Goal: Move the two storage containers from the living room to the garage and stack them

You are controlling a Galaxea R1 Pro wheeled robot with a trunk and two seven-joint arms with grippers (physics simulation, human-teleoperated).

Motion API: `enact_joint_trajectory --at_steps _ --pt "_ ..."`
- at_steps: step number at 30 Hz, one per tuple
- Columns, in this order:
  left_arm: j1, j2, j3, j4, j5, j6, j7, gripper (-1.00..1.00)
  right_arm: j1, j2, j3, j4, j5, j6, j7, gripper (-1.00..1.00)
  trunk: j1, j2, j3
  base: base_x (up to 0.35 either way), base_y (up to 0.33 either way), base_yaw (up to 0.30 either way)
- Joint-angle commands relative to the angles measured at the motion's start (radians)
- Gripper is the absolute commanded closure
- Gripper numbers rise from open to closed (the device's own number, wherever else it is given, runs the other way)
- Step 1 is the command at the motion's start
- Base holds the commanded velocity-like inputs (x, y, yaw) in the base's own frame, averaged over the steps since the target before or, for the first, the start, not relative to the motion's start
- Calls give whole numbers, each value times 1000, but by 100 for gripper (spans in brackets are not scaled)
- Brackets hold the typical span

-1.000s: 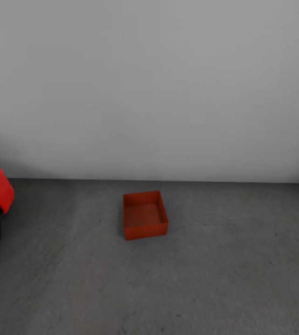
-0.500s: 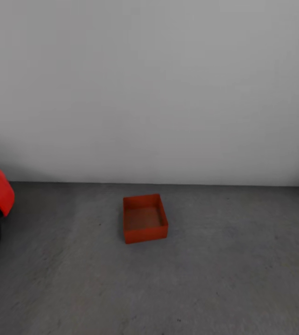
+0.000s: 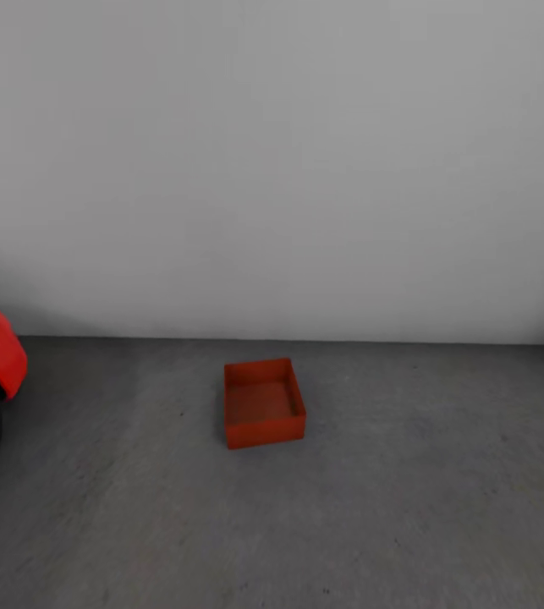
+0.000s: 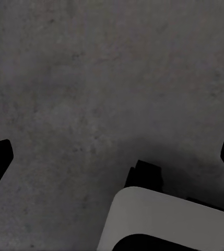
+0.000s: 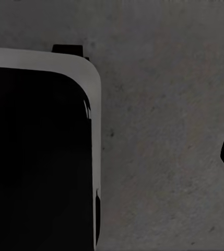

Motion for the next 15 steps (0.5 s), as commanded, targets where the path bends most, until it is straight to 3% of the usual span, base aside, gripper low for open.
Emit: enact_joint_trajectory --at_steps 1,15 --pt "-1 0 3 1 5 -4 0 -100 -1 0 9 3 -10 -6 0 -100 0 0 1 0 0 0" --pt "-1 -1 6 0 6 -4 -1 -100 -1 -1 10 2 -6 -9 2 -100 0 0 5 0 0 0"
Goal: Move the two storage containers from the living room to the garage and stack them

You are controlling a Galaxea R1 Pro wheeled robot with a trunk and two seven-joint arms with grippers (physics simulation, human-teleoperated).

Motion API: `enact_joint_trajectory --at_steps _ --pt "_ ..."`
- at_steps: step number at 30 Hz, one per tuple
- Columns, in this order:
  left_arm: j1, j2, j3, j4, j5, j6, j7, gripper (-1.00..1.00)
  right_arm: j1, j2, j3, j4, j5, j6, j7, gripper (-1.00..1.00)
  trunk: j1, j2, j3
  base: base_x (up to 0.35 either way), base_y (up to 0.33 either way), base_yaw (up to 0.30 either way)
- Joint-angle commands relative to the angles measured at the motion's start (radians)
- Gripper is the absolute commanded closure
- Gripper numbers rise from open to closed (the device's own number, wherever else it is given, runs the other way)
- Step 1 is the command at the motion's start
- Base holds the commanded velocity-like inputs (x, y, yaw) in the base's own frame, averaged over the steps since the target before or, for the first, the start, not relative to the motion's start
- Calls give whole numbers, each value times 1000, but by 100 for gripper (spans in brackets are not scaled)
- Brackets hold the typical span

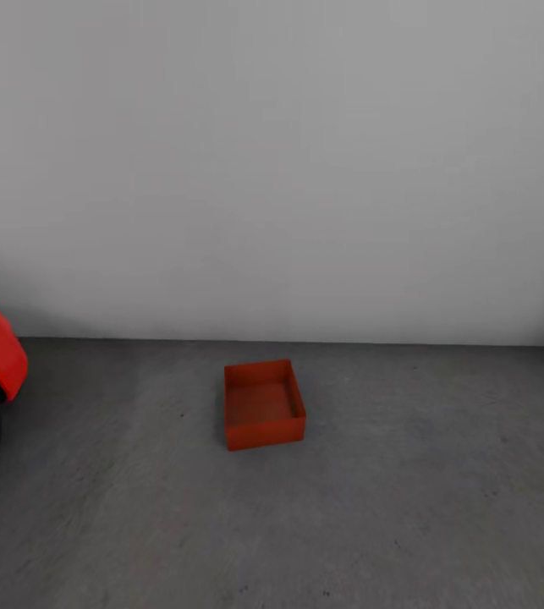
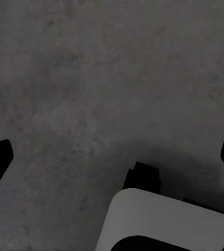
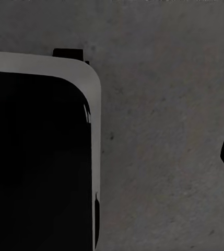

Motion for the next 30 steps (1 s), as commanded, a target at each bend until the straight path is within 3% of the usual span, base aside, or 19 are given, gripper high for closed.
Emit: enact_joint_trajectory --at_steps 1,5,9,13,30 --pt "-1 -5 5 1 5 -4 0 -100 -1 0 9 3 -10 -6 0 -100 0 0 -1 0 0 0" --pt "-1 -44 4 2 7 -3 1 -100 -1 1 9 3 -10 -6 0 -100 0 0 -1 0 0 0" --pt "-1 -61 3 3 9 2 5 -100 -1 1 9 3 -10 -7 0 -100 0 0 -1 0 0 0" --pt "-1 -65 2 4 11 0 3 -100 -1 1 9 3 -10 -7 0 -100 0 0 -1 0 0 0" --pt "8 -68 4 5 14 -2 2 -100 -1 -7 9 1 -2 -6 -2 -100 -65 119 53 0 0 0"
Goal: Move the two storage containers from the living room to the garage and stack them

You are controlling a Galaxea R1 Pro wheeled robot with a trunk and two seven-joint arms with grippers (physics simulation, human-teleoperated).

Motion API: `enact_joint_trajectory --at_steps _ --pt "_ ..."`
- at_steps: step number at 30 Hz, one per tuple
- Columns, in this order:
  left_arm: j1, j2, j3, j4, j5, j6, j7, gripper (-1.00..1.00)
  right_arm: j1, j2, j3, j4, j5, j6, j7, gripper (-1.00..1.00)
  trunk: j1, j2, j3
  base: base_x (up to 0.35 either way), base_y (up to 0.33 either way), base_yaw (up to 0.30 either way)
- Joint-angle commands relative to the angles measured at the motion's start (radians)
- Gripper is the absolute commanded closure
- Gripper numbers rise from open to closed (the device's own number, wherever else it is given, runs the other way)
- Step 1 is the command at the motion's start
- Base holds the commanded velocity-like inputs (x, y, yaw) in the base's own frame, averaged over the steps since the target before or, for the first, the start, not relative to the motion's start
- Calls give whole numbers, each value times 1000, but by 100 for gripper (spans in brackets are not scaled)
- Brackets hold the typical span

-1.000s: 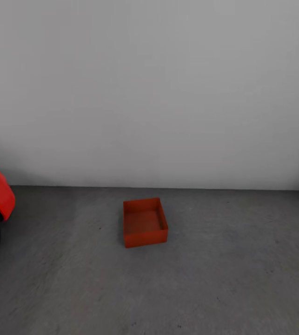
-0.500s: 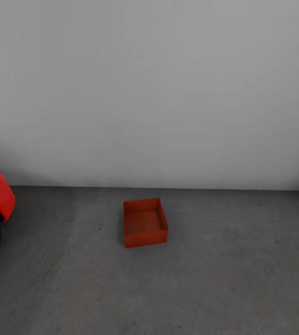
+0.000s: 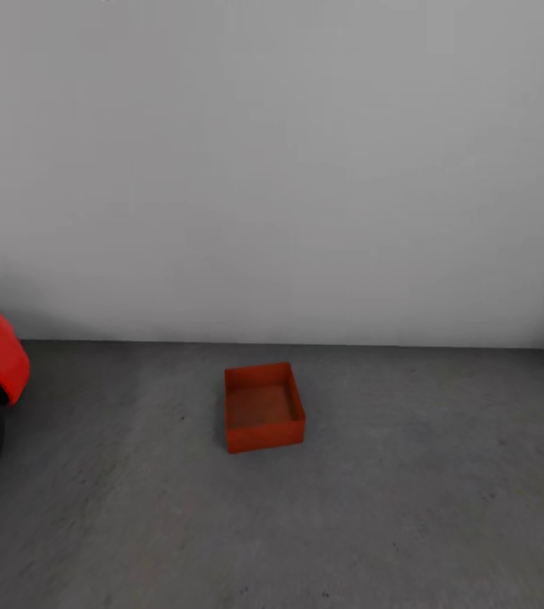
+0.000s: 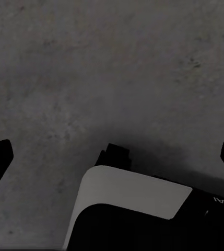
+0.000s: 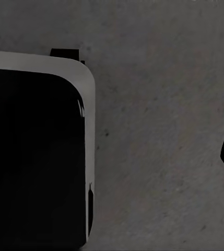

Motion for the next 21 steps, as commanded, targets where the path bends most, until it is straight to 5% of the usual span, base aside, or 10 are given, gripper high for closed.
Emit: enact_joint_trajectory --at_steps 1,21 --pt "1 0 4 1 4 -4 2 -100 -1 0 9 3 -10 -6 0 -100 -4 7 2 0 0 0" --pt "7 1 3 1 4 -3 4 -100 -1 10 9 4 -12 -6 -1 -100 -81 147 65 0 0 0"
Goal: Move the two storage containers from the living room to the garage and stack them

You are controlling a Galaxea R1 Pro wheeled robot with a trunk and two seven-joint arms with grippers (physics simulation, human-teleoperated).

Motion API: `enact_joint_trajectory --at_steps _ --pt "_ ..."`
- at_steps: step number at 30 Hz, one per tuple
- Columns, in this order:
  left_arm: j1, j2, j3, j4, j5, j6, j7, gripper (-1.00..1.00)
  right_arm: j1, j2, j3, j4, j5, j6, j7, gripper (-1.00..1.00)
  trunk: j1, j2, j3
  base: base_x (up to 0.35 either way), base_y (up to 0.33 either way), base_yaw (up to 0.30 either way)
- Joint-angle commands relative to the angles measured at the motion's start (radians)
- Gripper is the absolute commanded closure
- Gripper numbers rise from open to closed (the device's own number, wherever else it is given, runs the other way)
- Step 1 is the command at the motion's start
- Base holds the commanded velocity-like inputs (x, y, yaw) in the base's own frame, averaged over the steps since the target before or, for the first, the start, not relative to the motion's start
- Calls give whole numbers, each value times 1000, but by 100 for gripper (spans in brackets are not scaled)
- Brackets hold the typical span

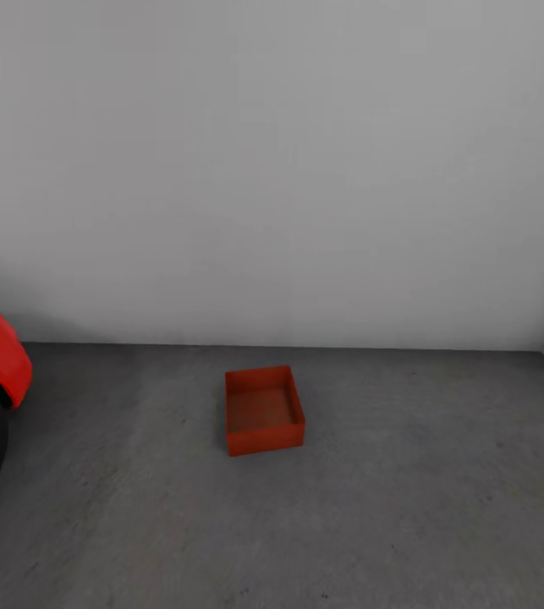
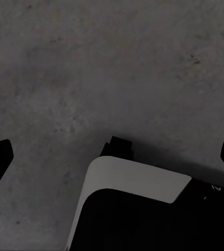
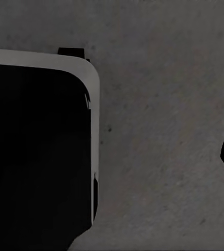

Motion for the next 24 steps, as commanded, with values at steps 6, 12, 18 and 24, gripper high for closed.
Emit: enact_joint_trajectory --at_steps 6,12,18,24 --pt "1 0 4 1 4 -3 3 -100 -1 1 9 3 -10 -6 0 -100 -23 42 18 0 0 0" --pt "1 0 4 1 4 -3 3 -100 -1 0 10 4 -8 -5 0 -100 -46 84 37 0 0 0" --pt "1 1 4 1 4 0 5 -100 -1 1 10 3 -8 -5 0 -100 -46 84 37 0 0 0" --pt "1 1 2 0 1 -6 8 -100 -1 3 9 4 -13 -6 0 -100 -46 84 42 0 0 33"
